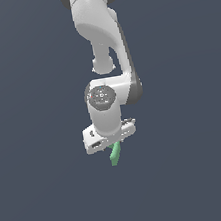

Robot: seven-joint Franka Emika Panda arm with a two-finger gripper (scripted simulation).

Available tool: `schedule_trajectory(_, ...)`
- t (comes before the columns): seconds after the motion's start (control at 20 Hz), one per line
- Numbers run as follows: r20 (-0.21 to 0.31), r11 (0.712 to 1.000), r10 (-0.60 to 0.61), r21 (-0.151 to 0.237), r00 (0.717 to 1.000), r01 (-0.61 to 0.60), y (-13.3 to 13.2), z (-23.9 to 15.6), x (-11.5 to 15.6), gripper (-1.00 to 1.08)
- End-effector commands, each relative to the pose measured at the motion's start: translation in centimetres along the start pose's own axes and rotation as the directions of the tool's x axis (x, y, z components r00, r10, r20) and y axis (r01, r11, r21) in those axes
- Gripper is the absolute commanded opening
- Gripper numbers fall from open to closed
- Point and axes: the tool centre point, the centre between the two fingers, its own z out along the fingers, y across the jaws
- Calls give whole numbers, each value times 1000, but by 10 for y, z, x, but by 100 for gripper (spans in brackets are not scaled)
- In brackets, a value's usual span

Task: Pick up the object and move it to a goal position.

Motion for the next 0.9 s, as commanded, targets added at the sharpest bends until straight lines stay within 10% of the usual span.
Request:
schedule_trajectory(0.0, -1, 1000, 0, 0, 1000, 0, 0, 0, 0, -100)
schedule_trajectory(0.85, 0, 1000, 0, 0, 1000, 0, 7, -58, -7, -100)
